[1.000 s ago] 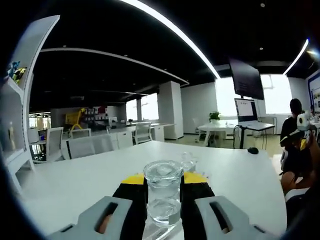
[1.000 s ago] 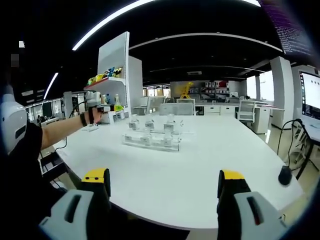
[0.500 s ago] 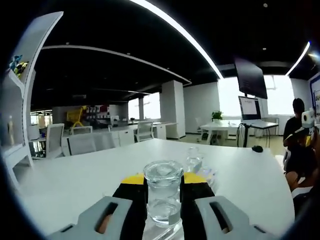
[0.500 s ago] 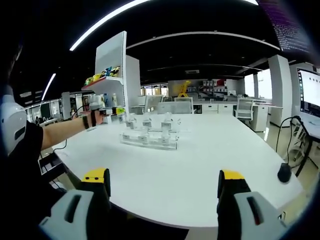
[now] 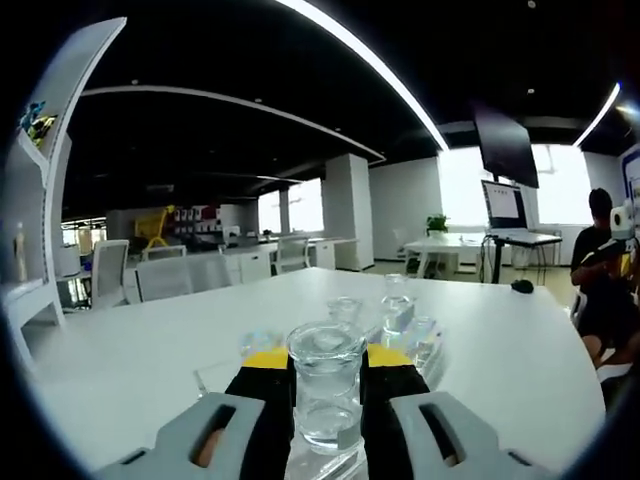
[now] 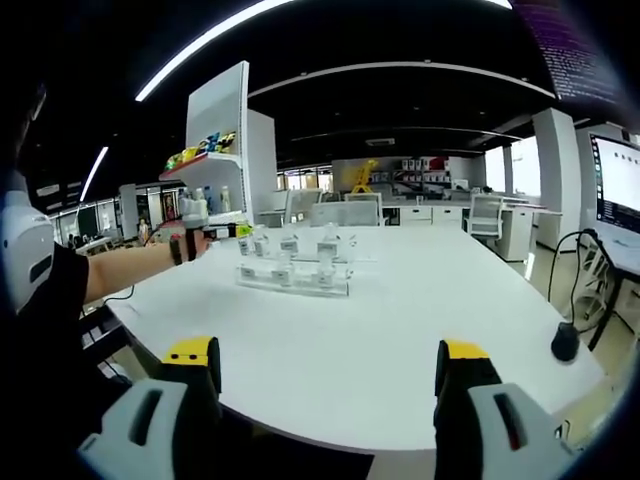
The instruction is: Identify the label on the chemical reagent bottle, grasp the chemical reagent bottle, and place it in the designated position on the reagent rack
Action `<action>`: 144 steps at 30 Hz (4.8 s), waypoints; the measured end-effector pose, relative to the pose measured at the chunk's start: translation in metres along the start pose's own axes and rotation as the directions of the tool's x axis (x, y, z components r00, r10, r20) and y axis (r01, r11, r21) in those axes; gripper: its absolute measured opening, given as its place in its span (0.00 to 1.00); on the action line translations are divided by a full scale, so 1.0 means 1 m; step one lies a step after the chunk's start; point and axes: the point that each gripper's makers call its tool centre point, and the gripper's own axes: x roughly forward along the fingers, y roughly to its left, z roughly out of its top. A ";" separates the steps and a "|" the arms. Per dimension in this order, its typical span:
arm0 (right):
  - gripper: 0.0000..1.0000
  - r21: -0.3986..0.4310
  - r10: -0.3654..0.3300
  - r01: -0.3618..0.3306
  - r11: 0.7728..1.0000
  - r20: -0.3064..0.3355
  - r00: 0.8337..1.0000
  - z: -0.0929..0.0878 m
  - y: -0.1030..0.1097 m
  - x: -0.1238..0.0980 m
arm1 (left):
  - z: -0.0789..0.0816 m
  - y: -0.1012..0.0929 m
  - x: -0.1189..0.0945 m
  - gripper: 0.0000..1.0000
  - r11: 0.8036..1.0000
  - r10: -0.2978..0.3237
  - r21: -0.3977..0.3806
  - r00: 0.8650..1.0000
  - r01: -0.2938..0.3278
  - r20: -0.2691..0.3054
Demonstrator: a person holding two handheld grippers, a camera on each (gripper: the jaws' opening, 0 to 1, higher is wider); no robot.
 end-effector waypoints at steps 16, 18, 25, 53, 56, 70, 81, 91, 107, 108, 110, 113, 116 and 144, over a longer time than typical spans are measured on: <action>0.85 -0.003 0.001 -0.001 1.000 -0.023 1.000 -0.006 0.000 0.001 | -0.017 0.000 0.010 0.25 1.000 0.012 0.016 1.000 -0.011 -0.021; 0.85 -0.004 0.003 -0.003 1.000 -0.019 1.000 -0.004 0.000 0.000 | -0.017 0.000 0.011 0.25 1.000 0.010 0.015 1.000 -0.010 -0.022; 0.85 -0.002 -0.005 0.005 1.000 -0.011 1.000 -0.002 -0.003 -0.002 | -0.020 0.009 0.012 0.25 1.000 0.015 0.017 0.999 -0.015 -0.028; 0.85 -0.001 0.002 -0.002 1.000 -0.017 1.000 -0.006 -0.001 -0.001 | -0.047 0.013 0.006 0.25 0.997 0.073 0.029 0.996 -0.072 -0.053; 0.85 -0.004 0.002 -0.002 1.000 -0.016 1.000 -0.005 -0.001 -0.002 | -0.051 0.011 0.007 0.25 0.997 0.076 0.026 0.995 -0.074 -0.063; 0.85 -0.002 -0.001 0.001 1.000 -0.014 1.000 -0.005 -0.002 -0.004 | -0.063 -0.001 0.002 0.25 0.993 0.120 0.038 0.984 -0.115 -0.135; 0.85 0.001 -0.003 0.003 1.000 -0.019 1.000 -0.008 -0.003 -0.004 | -0.069 -0.001 -0.003 0.25 0.983 0.175 0.079 0.969 -0.163 -0.173; 0.85 -0.001 -0.006 0.006 1.000 -0.013 1.000 -0.006 -0.003 -0.005 | -0.080 -0.004 -0.004 0.25 0.977 0.204 0.106 0.953 -0.185 -0.223; 0.85 -0.002 -0.005 0.005 1.000 -0.011 1.000 -0.005 -0.003 -0.005 | -0.088 -0.002 -0.005 0.25 0.980 0.192 0.000 0.947 -0.199 -0.259; 0.85 -0.002 -0.004 0.004 1.000 -0.011 1.000 -0.006 -0.003 -0.005 | -0.088 -0.003 -0.005 0.25 0.980 0.194 0.006 0.947 -0.199 -0.257; 0.85 0.000 -0.004 0.004 1.000 -0.012 1.000 -0.006 -0.003 -0.005 | -0.088 -0.001 -0.005 0.25 0.979 0.198 0.009 0.947 -0.202 -0.252; 0.85 0.000 -0.008 0.008 1.000 -0.011 1.000 -0.007 -0.003 -0.006 | -0.087 0.002 -0.005 0.25 0.979 0.201 0.011 0.947 -0.204 -0.250; 0.85 0.001 -0.008 0.008 1.000 -0.008 1.000 -0.006 -0.004 -0.007 | -0.088 0.005 -0.003 0.25 0.978 0.203 0.012 0.947 -0.206 -0.248; 0.85 -0.011 -0.015 0.015 1.000 -0.004 1.000 -0.002 -0.009 -0.013 | -0.086 0.019 0.007 0.25 0.972 0.233 0.025 0.958 -0.232 -0.166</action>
